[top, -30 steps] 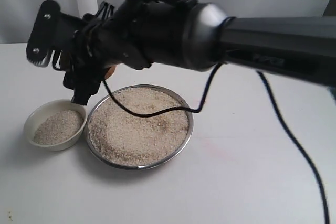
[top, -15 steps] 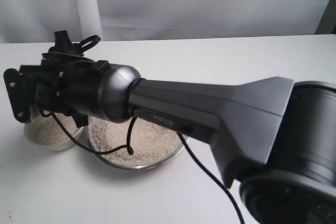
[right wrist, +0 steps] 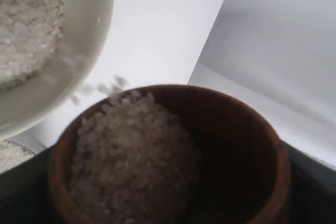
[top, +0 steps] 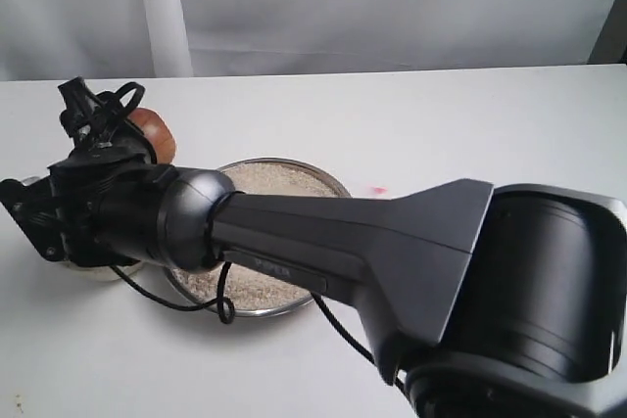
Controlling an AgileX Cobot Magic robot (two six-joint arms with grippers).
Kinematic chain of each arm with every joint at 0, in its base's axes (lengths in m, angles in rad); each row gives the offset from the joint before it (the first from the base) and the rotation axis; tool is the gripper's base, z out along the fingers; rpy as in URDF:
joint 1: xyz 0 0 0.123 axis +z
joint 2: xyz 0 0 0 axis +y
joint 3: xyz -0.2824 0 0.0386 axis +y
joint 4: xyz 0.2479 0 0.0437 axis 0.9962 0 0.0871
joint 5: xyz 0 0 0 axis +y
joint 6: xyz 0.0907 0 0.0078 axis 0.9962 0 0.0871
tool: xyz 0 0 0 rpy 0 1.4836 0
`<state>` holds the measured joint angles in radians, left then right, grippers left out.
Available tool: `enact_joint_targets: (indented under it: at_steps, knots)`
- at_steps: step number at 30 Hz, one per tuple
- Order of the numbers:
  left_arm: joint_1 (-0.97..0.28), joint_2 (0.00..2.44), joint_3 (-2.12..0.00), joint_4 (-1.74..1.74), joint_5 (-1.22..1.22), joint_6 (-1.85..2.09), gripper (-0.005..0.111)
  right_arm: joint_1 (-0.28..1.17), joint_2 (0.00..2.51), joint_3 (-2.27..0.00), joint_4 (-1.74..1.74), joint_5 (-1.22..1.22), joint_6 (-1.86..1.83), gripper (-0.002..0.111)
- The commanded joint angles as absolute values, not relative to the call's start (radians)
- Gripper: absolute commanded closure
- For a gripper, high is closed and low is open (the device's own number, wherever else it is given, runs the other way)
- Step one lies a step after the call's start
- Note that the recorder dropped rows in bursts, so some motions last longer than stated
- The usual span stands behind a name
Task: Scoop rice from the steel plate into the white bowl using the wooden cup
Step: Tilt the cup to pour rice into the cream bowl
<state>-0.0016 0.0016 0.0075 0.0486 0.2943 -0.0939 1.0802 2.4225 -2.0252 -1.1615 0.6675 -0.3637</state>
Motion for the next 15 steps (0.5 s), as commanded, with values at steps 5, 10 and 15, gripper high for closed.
enact_joint_targets:
  at_steps: [5, 10, 15]
  knots:
    - [-0.005, 0.0, 0.0, 0.044, 0.284, -0.096, 0.107, 1.087, 2.415, -2.033, -1.257, 0.629, -0.359, 0.108]
    - [-0.005, 0.0, 0.0, 0.044, 0.284, -0.096, 0.107, 1.087, 2.415, -2.033, -1.303, 0.629, -0.359, 0.108]
    - [-0.005, 0.0, 0.0, 0.044, 0.284, -0.096, 0.107, 1.087, 2.415, -2.033, -1.368, 0.618, -0.361, 0.108]
